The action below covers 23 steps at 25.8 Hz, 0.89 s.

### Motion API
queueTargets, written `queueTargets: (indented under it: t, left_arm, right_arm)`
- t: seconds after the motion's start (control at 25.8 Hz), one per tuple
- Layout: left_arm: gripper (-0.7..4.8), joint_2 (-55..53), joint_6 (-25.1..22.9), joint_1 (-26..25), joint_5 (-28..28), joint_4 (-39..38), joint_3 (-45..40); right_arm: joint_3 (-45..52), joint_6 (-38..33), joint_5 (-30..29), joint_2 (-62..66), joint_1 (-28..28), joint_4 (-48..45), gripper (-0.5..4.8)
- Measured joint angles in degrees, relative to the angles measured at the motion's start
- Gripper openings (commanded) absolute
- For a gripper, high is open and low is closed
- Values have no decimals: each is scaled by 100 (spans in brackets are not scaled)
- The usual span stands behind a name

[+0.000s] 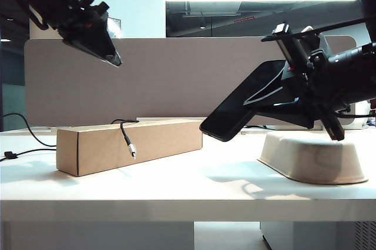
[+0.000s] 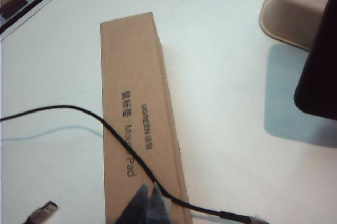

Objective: Pick up the charging cable and the phone, plug the charging cable into the charging port on the phone, and finally place them back on the table.

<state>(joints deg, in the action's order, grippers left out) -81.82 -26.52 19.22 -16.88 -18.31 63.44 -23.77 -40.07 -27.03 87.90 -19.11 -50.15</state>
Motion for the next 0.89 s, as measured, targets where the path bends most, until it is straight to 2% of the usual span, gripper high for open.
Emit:
queueTargets:
  t: [0.04, 0.19, 0.35, 0.47, 0.62, 0.74, 0.78, 0.85, 0.89]
  left_arm:
    - [-5, -11, -129, 81, 26, 74, 0]
    - [-6, -13, -1493, 299, 44, 160, 0]
    - [-6, -90, -2175, 323, 72, 179, 7]
    - [-5, -243, -2857, 358, 345, 52, 4]
    - [-5, -402, -4015, 654, 955, -428, 7]
    - [-1, -540, -4597, 868, 1272, -822, 4]
    - [13, -568, -4734, 920, 1364, -929, 4]
    - [88, -625, -5099, 1071, 1602, -1134, 4]
    - [145, -654, -5272, 1126, 1711, -1215, 7]
  right_arm:
    - [0, 57, -7, 0, -2, 2, -8]
    - [0, 76, -4, 0, -2, 9, -8]
    - [0, 76, -4, 0, -4, 9, -8]
    - [0, 81, -28, 0, -9, 13, -8]
    - [-2, 210, -160, 2, -7, 37, -8]
    - [-2, 273, -245, 0, -11, 42, -8]
    - [-2, 295, -254, 2, -11, 42, -8]
    - [-2, 411, -258, 0, -9, 85, -8]
    - [-2, 463, -254, 0, -9, 129, -8]
